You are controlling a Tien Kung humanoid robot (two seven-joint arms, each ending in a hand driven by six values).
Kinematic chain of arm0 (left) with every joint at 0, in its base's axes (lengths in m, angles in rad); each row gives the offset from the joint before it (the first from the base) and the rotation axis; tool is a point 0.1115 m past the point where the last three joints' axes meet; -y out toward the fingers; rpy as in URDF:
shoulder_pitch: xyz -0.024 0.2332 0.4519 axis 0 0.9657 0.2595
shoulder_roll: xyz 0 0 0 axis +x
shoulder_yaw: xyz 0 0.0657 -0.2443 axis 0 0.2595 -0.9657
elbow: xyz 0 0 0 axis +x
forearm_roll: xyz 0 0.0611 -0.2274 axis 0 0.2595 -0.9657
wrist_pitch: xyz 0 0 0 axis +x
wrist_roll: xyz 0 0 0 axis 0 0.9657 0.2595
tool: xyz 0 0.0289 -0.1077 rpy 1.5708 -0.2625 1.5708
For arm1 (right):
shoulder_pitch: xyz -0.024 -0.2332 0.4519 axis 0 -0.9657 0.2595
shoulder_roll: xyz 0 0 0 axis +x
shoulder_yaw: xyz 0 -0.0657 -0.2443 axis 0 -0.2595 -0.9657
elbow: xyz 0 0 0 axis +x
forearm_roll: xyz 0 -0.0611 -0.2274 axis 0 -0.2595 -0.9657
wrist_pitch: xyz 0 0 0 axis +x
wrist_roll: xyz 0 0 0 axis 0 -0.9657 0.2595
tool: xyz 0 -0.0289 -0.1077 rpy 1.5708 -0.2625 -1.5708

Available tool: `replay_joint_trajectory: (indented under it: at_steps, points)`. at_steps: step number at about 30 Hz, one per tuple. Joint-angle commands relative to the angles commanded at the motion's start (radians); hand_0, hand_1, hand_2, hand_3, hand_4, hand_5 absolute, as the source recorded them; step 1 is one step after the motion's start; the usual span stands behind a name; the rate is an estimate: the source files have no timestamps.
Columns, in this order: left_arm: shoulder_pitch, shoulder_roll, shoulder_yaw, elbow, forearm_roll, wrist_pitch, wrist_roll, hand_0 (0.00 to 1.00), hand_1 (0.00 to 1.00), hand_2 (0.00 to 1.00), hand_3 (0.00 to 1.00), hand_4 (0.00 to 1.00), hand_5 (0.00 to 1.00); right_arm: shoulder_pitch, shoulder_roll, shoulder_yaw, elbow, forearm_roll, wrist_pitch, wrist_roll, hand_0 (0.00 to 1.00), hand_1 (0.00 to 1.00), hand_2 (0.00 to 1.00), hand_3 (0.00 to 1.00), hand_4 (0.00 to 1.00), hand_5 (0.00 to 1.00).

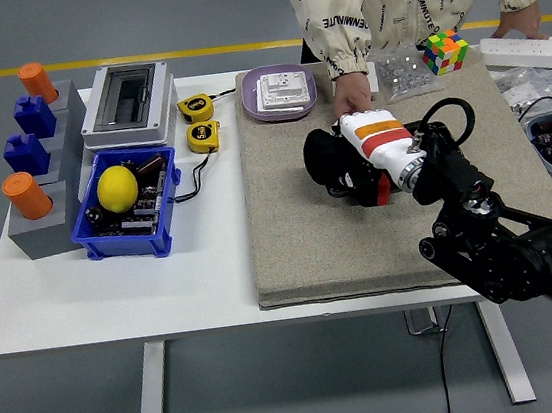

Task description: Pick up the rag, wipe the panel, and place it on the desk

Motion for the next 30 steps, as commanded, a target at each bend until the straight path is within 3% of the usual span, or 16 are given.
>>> replay_joint_trajectory:
  at_steps: [30]
  points:
    - [0.009, 0.0, -0.002, 0.0, 0.003, 0.0, -0.001, 0.634, 0.658, 0.682, 0.572, 0.612, 0.506, -0.114, -0.283, 0.247, -0.047, -0.046, 0.005, -0.003, 0.255, 0.311, 0.363, 0.358, 0.939, 0.047]
